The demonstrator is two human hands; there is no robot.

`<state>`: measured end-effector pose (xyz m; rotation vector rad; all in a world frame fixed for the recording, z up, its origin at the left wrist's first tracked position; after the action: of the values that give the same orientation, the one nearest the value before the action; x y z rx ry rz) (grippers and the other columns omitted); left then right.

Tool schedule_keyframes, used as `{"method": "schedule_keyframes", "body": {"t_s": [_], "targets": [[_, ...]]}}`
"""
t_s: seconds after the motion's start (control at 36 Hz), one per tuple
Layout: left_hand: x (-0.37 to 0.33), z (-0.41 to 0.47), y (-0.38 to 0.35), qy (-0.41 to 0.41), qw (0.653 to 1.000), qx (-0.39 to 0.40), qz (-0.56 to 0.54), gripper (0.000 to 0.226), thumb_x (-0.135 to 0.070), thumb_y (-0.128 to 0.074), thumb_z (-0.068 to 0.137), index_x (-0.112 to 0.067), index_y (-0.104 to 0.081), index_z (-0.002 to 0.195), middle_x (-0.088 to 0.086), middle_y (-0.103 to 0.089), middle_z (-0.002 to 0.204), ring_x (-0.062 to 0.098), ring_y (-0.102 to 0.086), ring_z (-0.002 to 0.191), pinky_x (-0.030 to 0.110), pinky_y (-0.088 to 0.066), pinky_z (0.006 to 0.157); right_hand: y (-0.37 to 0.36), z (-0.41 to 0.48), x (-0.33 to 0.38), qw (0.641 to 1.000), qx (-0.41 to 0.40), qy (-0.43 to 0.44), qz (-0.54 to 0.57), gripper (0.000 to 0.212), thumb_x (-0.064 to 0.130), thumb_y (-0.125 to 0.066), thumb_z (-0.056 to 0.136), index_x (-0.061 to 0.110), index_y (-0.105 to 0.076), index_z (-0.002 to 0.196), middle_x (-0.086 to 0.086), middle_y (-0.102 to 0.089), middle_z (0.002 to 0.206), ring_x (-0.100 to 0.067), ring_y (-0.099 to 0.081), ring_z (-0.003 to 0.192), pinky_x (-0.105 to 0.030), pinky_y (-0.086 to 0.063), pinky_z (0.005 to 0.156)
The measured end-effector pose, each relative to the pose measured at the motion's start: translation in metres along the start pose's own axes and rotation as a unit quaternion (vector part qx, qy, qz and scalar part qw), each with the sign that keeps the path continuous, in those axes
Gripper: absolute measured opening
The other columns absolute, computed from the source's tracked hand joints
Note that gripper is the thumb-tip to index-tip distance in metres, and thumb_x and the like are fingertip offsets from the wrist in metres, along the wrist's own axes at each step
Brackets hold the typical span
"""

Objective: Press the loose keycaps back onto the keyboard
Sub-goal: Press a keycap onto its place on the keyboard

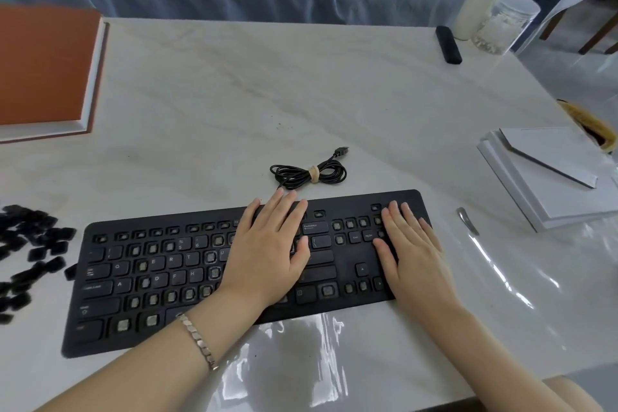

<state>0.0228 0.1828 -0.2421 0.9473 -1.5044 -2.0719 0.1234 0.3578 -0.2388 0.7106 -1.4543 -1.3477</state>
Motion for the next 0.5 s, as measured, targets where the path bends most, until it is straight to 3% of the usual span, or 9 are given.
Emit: {"method": "schedule_keyframes", "body": {"t_s": [0.06,0.11,0.19,0.31,0.42,0.5], "targets": [[0.001,-0.001,0.000,0.000,1.000,0.010,-0.003,0.050,-0.031,-0.037,0.087,-0.008,-0.060,0.125,0.010,-0.056,0.134,0.025,-0.049,0.128,0.039,-0.022,0.108,0.003,0.000,0.006,1.000,-0.007,-0.022,0.017,0.040,0.024,-0.047,0.090,-0.001,-0.061,0.119,-0.016,-0.056,0.128,-0.032,-0.049,0.123,-0.031,-0.027,0.106],[0.001,-0.003,0.001,-0.006,1.000,0.020,-0.001,0.049,-0.031,-0.037,0.088,-0.009,-0.060,0.125,0.010,-0.055,0.135,0.025,-0.048,0.129,0.039,-0.021,0.108,0.010,0.000,0.017,0.999,-0.012,-0.032,0.032,0.030,0.012,-0.058,0.088,-0.001,-0.063,0.115,-0.017,-0.058,0.125,-0.032,-0.051,0.122,-0.031,-0.026,0.103],[0.004,-0.012,0.008,-0.036,0.999,0.032,0.004,0.048,-0.032,-0.035,0.090,-0.010,-0.061,0.124,0.009,-0.056,0.134,0.024,-0.049,0.128,0.037,-0.024,0.106,0.023,0.003,0.038,0.998,0.039,-0.006,0.052,0.036,0.020,-0.053,0.093,0.013,-0.056,0.128,-0.005,-0.056,0.131,-0.019,-0.046,0.127,-0.019,-0.020,0.106],[0.019,-0.039,0.024,-0.077,0.996,0.038,-0.024,0.044,-0.028,-0.037,0.087,-0.014,-0.063,0.120,0.000,-0.060,0.129,0.018,-0.053,0.124,0.035,-0.027,0.105,0.039,0.008,0.082,0.987,0.118,0.044,0.096,0.035,0.028,-0.048,0.094,0.023,-0.056,0.128,0.008,-0.060,0.124,-0.008,-0.051,0.117,-0.017,-0.032,0.099],[0.056,-0.072,0.048,-0.019,0.996,0.008,-0.091,0.038,-0.023,-0.042,0.085,-0.014,-0.063,0.116,-0.001,-0.064,0.121,0.009,-0.051,0.114,0.031,-0.031,0.103,0.038,0.009,0.138,0.972,0.180,0.102,0.114,0.032,0.031,-0.048,0.094,0.028,-0.059,0.124,0.014,-0.062,0.119,-0.003,-0.053,0.112,-0.016,-0.037,0.095],[0.095,-0.098,0.070,0.068,0.992,-0.041,-0.094,0.036,-0.022,-0.045,0.086,-0.013,-0.066,0.113,-0.001,-0.064,0.119,0.008,-0.049,0.109,0.026,-0.032,0.100,0.028,0.008,0.180,0.956,0.223,0.150,0.114,0.029,0.032,-0.046,0.095,0.031,-0.060,0.120,0.016,-0.064,0.116,-0.004,-0.054,0.109,-0.024,-0.041,0.094]]}}
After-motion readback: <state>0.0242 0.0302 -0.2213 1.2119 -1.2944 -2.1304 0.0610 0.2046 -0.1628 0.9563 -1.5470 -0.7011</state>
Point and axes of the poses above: each hand's wrist, its own z-axis towards the middle knuckle, its own y-axis out of the back of the hand, x = y × z, the point moved 4 cm from there along z, towards the middle knuckle
